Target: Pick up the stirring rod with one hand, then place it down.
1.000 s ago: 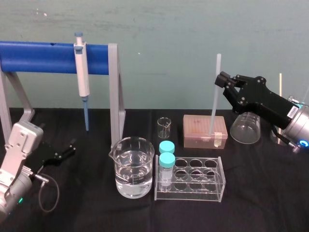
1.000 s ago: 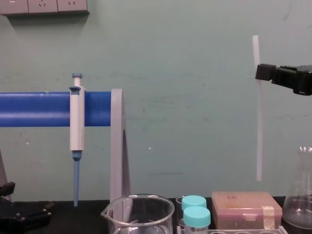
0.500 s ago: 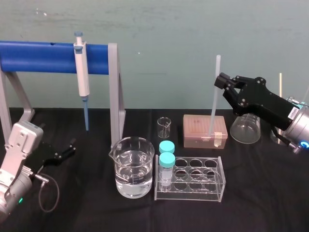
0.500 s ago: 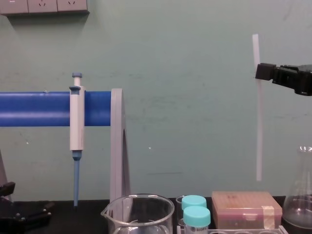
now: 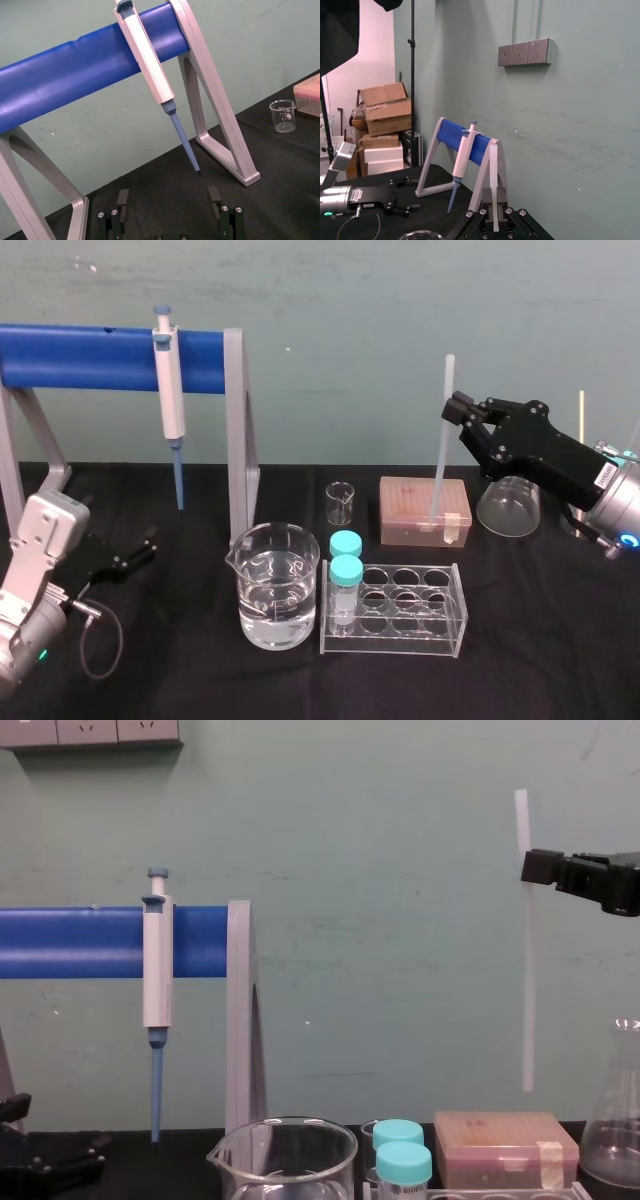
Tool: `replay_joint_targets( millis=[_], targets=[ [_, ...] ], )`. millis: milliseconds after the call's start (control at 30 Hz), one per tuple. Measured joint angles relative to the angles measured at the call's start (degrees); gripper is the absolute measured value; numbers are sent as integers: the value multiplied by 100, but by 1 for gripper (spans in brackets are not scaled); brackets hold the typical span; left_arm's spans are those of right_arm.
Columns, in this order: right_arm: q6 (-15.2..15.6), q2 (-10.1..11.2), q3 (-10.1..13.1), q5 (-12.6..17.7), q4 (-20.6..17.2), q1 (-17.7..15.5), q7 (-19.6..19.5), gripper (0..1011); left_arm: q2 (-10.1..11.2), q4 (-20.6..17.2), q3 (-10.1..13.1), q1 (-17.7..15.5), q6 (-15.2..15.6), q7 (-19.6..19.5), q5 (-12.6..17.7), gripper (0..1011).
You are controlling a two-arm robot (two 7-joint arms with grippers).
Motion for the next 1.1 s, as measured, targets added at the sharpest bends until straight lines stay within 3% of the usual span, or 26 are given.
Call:
replay_joint_targets(
  millis=[467,733,1100],
  targets=[
    [3,60,-5,76,-4,-27,107,53,0,0,0,0,0,0,0,1000],
    [-69,364,-9,359,-142,-279,610,53,0,0,0,0,0,0,0,1000],
    [-330,582,-30,383,-173,-630,738,53,0,0,0,0,0,0,0,1000]
  ],
)
